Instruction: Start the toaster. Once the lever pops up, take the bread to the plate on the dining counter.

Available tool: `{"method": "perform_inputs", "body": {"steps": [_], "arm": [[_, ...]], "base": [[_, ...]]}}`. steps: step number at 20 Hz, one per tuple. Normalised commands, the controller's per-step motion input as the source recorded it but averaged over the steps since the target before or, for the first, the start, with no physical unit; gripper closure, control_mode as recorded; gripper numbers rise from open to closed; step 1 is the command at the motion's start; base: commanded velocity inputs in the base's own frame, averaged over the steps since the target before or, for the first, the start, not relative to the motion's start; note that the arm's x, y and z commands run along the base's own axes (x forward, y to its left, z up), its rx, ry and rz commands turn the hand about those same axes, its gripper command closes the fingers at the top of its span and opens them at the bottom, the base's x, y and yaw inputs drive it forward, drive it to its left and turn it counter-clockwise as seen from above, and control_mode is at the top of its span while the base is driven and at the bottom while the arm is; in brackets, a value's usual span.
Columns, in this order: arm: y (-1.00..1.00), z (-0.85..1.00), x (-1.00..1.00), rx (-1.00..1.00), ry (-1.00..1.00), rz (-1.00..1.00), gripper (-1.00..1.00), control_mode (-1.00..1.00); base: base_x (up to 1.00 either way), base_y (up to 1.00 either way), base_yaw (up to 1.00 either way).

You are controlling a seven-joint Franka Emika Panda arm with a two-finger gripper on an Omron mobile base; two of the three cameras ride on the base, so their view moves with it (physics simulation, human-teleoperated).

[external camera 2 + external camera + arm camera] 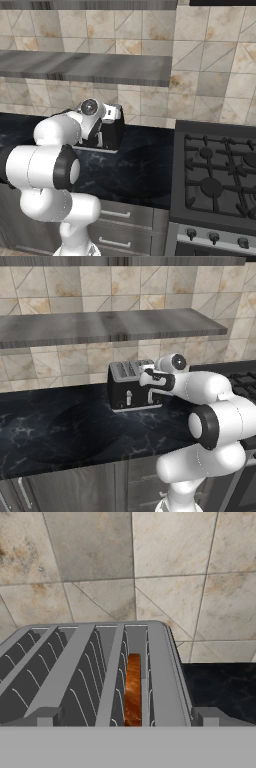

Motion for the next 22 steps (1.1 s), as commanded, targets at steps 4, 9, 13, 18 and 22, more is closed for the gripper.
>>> {"method": "perform_inputs", "body": {"steps": [4, 9, 13, 18, 22], "arm": [[0.0, 0.0, 0.0, 0.0, 0.0, 0.0, -1.0, -1.0], [0.0, 0.0, 0.0, 0.0, 0.0, 0.0, -1.0, -1.0], [0.0, 0.0, 0.0, 0.0, 0.0, 0.0, -1.0, -1.0], [0.0, 0.0, 0.0, 0.0, 0.0, 0.0, -1.0, -1.0], [0.0, 0.0, 0.0, 0.0, 0.0, 0.0, -1.0, -1.0]], "base": [[0.0, 0.0, 0.0], [0.0, 0.0, 0.0], [0.0, 0.0, 0.0], [0.0, 0.0, 0.0], [0.0, 0.0, 0.0]]}}
